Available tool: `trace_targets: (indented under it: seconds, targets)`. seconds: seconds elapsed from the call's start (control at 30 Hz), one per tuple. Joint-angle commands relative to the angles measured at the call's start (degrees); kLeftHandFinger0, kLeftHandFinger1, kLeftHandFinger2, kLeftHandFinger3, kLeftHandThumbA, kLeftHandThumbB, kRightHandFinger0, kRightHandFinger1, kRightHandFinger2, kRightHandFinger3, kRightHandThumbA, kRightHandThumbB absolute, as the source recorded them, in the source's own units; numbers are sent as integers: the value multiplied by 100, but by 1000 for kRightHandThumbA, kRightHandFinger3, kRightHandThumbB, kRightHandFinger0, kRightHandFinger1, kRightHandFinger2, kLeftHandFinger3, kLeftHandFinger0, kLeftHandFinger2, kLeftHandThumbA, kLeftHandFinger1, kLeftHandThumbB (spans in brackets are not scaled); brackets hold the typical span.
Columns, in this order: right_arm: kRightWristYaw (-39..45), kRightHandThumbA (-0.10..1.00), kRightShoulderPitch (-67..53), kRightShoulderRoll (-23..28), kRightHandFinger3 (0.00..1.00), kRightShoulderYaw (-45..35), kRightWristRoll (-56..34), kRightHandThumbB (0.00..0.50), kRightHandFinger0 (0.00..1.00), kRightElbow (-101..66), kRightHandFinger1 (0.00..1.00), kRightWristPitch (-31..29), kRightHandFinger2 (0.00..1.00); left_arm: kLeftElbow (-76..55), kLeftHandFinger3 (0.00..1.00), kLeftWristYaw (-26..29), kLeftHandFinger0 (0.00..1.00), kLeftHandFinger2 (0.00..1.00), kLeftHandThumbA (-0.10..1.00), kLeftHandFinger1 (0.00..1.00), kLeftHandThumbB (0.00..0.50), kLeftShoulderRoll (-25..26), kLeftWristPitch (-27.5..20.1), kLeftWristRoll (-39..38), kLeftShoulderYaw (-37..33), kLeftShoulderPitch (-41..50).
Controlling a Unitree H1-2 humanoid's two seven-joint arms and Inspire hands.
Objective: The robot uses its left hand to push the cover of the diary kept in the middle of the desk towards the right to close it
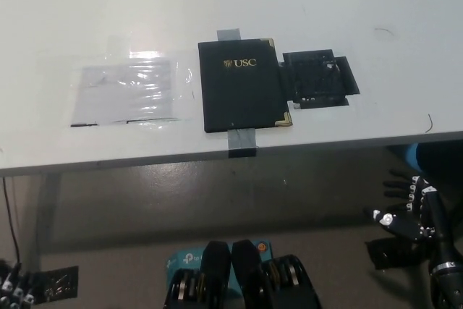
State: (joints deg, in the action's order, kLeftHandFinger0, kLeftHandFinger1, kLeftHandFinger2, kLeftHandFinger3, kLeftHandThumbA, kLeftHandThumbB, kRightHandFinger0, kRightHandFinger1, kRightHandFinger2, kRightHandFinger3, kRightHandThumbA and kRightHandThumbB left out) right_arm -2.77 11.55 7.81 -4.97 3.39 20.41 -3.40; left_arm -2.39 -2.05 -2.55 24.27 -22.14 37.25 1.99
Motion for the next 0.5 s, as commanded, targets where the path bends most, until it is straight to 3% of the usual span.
trace_targets:
  seconds: [0.0,0.3,0.47]
  targets:
    - [-174,1000,236,-62,752,-228,-244,398,455,-182,617,-153,647,-167,1000,-439,995,1000,819,1000,319,-114,-591,-1566,494,-140]
    - [-117,1000,224,-84,756,-241,-207,381,448,-186,599,-155,631,-257,1000,-166,940,968,894,954,264,-203,-402,-1893,700,-203]
    - [-120,1000,209,-79,759,-249,-180,386,446,-199,602,-129,637,-223,1000,-143,929,956,889,938,271,-162,-462,-1950,615,-170]
